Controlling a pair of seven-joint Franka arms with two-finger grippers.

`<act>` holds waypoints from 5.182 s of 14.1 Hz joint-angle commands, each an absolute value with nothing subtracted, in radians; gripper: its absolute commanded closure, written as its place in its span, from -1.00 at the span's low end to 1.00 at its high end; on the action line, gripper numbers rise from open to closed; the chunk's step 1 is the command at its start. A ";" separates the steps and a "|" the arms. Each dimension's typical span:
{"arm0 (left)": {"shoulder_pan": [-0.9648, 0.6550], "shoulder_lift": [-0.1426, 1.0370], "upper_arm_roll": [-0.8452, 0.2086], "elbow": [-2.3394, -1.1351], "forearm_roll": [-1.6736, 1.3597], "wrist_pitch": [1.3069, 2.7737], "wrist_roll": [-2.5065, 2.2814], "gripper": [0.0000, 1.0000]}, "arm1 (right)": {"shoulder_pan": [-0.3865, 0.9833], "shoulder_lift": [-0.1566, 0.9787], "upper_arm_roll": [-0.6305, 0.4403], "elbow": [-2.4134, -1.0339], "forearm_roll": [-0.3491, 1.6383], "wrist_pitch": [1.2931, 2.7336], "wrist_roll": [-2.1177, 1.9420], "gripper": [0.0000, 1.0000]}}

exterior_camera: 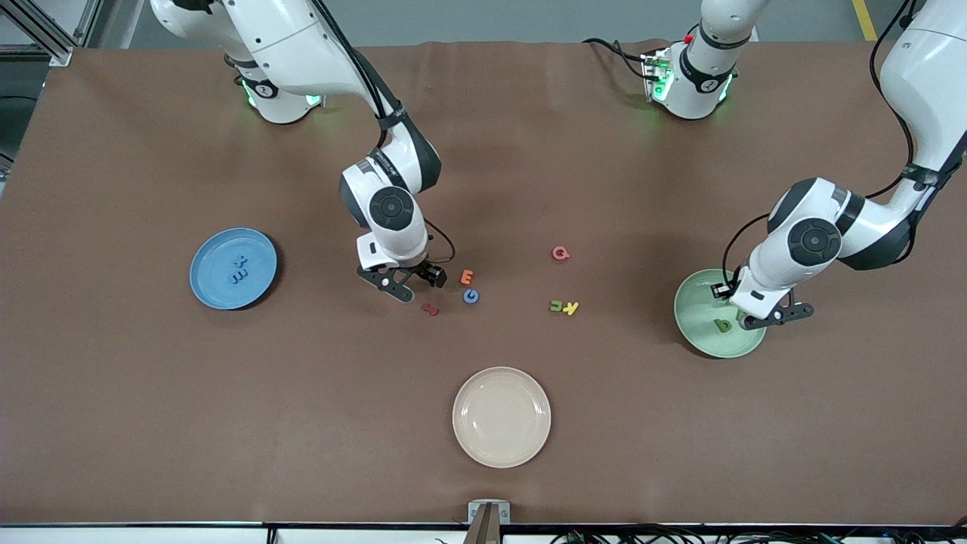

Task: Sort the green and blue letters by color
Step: 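Place the green N on the green plate while the right gripper reaches blue 6, then grasp the blue 6 with the right gripper while the left gripper grasps green u, then release the green u on the green plate while the right gripper releases 6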

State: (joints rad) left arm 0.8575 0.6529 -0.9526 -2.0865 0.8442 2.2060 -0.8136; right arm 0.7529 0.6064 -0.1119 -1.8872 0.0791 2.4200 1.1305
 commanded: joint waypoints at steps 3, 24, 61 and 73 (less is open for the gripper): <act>0.871 0.634 -0.982 -2.109 0.850 2.209 -0.856 -1.00 | 0.775 0.603 -0.126 -1.934 0.089 2.411 1.152 -1.00; 0.029 0.736 -0.703 -1.703 0.589 2.187 -1.825 -0.70 | 0.782 0.534 -0.124 -1.986 0.091 2.433 1.094 -0.90; -0.094 0.805 -0.632 -1.548 0.609 2.194 -1.992 1.00 | 0.798 0.505 -0.123 -2.065 0.091 2.530 1.362 0.70; 0.297 0.736 -0.859 -1.564 0.595 1.948 -1.479 0.99 | 0.452 0.207 -0.129 -2.181 0.086 2.186 0.708 1.00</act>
State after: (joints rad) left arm 0.1596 0.7629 -0.7691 -1.5007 0.6041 1.9747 -1.5677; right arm 0.5388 0.2986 -0.1433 -2.0742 0.0825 2.1804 0.8563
